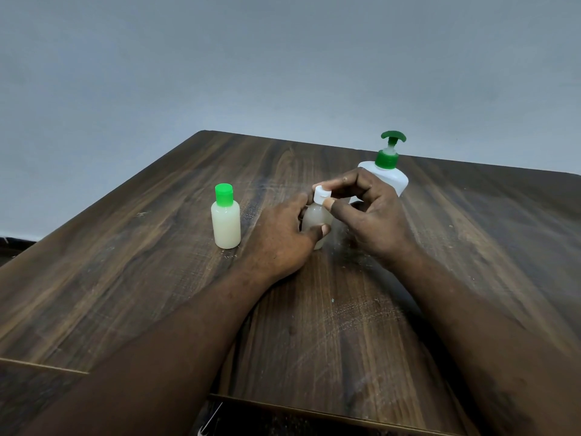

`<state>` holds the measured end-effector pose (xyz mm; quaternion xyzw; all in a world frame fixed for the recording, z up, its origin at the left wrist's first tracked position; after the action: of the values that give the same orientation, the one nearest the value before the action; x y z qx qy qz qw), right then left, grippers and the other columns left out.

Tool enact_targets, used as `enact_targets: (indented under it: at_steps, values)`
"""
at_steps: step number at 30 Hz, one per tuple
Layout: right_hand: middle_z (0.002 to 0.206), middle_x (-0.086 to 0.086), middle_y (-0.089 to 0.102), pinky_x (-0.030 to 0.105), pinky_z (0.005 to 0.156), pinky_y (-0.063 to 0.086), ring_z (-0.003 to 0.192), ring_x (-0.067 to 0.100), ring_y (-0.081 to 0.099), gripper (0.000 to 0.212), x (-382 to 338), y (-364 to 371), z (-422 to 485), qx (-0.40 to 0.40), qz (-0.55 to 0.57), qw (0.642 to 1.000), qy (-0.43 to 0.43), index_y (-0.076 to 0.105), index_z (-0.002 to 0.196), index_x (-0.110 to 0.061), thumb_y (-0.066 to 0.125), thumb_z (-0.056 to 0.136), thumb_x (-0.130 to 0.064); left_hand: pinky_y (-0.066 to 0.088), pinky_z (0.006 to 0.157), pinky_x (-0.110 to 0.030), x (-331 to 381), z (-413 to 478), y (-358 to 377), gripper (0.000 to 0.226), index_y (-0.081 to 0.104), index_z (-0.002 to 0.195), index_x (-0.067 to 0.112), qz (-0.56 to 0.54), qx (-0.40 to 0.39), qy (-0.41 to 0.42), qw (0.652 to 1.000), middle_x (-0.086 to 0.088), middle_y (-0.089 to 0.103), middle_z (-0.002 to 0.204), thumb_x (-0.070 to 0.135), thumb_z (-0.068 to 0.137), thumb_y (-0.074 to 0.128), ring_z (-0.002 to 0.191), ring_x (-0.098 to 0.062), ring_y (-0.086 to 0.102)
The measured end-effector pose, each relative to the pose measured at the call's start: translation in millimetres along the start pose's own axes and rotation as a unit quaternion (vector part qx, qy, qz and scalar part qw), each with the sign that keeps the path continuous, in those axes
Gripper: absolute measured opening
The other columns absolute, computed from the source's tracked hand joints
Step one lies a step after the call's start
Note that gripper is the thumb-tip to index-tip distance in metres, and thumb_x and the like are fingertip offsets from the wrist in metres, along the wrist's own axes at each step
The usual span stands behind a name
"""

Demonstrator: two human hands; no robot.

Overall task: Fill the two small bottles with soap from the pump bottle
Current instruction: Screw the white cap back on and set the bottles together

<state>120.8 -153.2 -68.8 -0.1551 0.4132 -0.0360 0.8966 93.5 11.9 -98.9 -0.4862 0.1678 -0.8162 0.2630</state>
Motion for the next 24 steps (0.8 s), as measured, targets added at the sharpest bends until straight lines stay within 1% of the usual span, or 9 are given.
enact_targets:
  at_steps: [3, 6, 10, 13, 15, 17, 20, 22, 24]
  values:
    - [0.099, -0.002, 0.074, 0.023, 0.073, 0.053, 0.091, 0.009, 0.069, 0.016, 0.6, -0.6, 0.3, 0.008, -0.019, 1.000, -0.004, 0.075, 0.104, -0.012, 0.083, 0.089, -0.010, 0.045, 0.072, -0.025, -0.3, -0.1, 0.1, 0.040, 0.065, 0.127, 0.035, 0.005, 0.000, 0.003, 1.000, 0.019, 0.065, 0.091, 0.031, 0.090, 0.078, 0.083, 0.004, 0.060]
    - [0.099, -0.002, 0.072, 0.023, 0.070, 0.052, 0.088, 0.008, 0.067, 0.019, 0.8, -0.8, 0.4, 0.010, -0.020, 1.000, -0.007, 0.074, 0.103, -0.012, 0.085, 0.088, -0.014, 0.047, 0.073, -0.026, -0.6, 0.1, 0.4, 0.042, 0.065, 0.129, 0.032, 0.009, -0.002, 0.002, 1.000, 0.017, 0.067, 0.095, 0.032, 0.090, 0.079, 0.084, 0.002, 0.060]
    - [0.112, -0.004, 0.077, 0.032, 0.073, 0.055, 0.099, 0.011, 0.069, 0.017, -0.1, -1.3, -0.6, 0.003, -0.007, 1.000, -0.007, 0.074, 0.105, -0.011, 0.078, 0.090, -0.007, 0.046, 0.073, -0.026, -1.4, 0.6, 0.6, 0.041, 0.065, 0.128, 0.034, 0.005, -0.001, 0.001, 1.000, 0.018, 0.068, 0.096, 0.033, 0.089, 0.079, 0.084, 0.003, 0.061]
    - [0.116, -0.003, 0.079, 0.037, 0.083, 0.061, 0.108, 0.017, 0.072, 0.017, -0.8, -1.2, -0.8, -0.002, 0.002, 1.000, -0.003, 0.073, 0.105, -0.008, 0.073, 0.091, 0.001, 0.044, 0.072, -0.024, -1.1, 0.3, 0.7, 0.041, 0.065, 0.129, 0.034, 0.006, -0.004, -0.002, 1.000, 0.020, 0.066, 0.094, 0.034, 0.090, 0.078, 0.083, 0.004, 0.059]
    - [0.111, -0.002, 0.079, 0.036, 0.087, 0.061, 0.106, 0.017, 0.073, 0.016, -0.6, -1.0, -0.4, -0.001, 0.002, 1.000, 0.000, 0.074, 0.106, -0.006, 0.075, 0.092, 0.001, 0.048, 0.075, -0.026, -0.1, -0.1, 0.4, 0.042, 0.064, 0.131, 0.034, 0.002, -0.006, 0.000, 1.000, 0.018, 0.068, 0.098, 0.032, 0.091, 0.078, 0.086, 0.002, 0.061]
    - [0.106, -0.002, 0.077, 0.032, 0.081, 0.059, 0.100, 0.015, 0.072, 0.015, 0.3, -0.9, 0.1, 0.003, -0.007, 1.000, 0.000, 0.076, 0.106, -0.009, 0.078, 0.092, -0.004, 0.049, 0.076, -0.027, 0.2, -0.5, 0.0, 0.041, 0.064, 0.130, 0.033, -0.002, -0.006, 0.001, 1.000, 0.016, 0.069, 0.100, 0.031, 0.091, 0.078, 0.087, 0.001, 0.061]
    - [0.104, -0.001, 0.075, 0.026, 0.075, 0.054, 0.093, 0.013, 0.069, 0.015, 1.6, -0.7, 1.0, 0.005, -0.011, 1.000, 0.000, 0.077, 0.105, -0.013, 0.081, 0.091, -0.009, 0.044, 0.073, -0.024, 0.4, -0.4, 0.1, 0.040, 0.065, 0.128, 0.032, 0.000, -0.003, 0.004, 1.000, 0.017, 0.067, 0.097, 0.030, 0.091, 0.078, 0.085, 0.002, 0.060]
    - [0.104, 0.000, 0.075, 0.024, 0.074, 0.053, 0.092, 0.011, 0.068, 0.015, 1.4, -0.3, 1.4, 0.004, -0.008, 1.000, -0.001, 0.077, 0.105, -0.012, 0.081, 0.091, -0.008, 0.043, 0.071, -0.021, 0.8, -0.5, 0.1, 0.040, 0.065, 0.128, 0.031, 0.004, -0.002, 0.005, 1.000, 0.017, 0.066, 0.096, 0.030, 0.091, 0.078, 0.084, 0.002, 0.059]
    - [0.107, 0.000, 0.076, 0.027, 0.075, 0.056, 0.096, 0.012, 0.070, 0.015, 0.2, -0.1, 1.2, 0.003, 0.001, 1.000, -0.001, 0.076, 0.106, -0.009, 0.080, 0.091, -0.006, 0.043, 0.071, -0.019, 1.2, -0.8, -0.3, 0.040, 0.065, 0.129, 0.031, 0.006, -0.003, 0.006, 1.000, 0.017, 0.066, 0.096, 0.030, 0.091, 0.078, 0.085, 0.003, 0.059]
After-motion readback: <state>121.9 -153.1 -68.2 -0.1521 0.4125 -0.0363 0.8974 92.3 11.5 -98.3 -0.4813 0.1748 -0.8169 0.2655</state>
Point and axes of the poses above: each hand's wrist, its own z-axis towards the middle knuckle, its own y-axis out of the palm, x = y × z, the point moved 4 cm from there along z, towards the middle knuckle
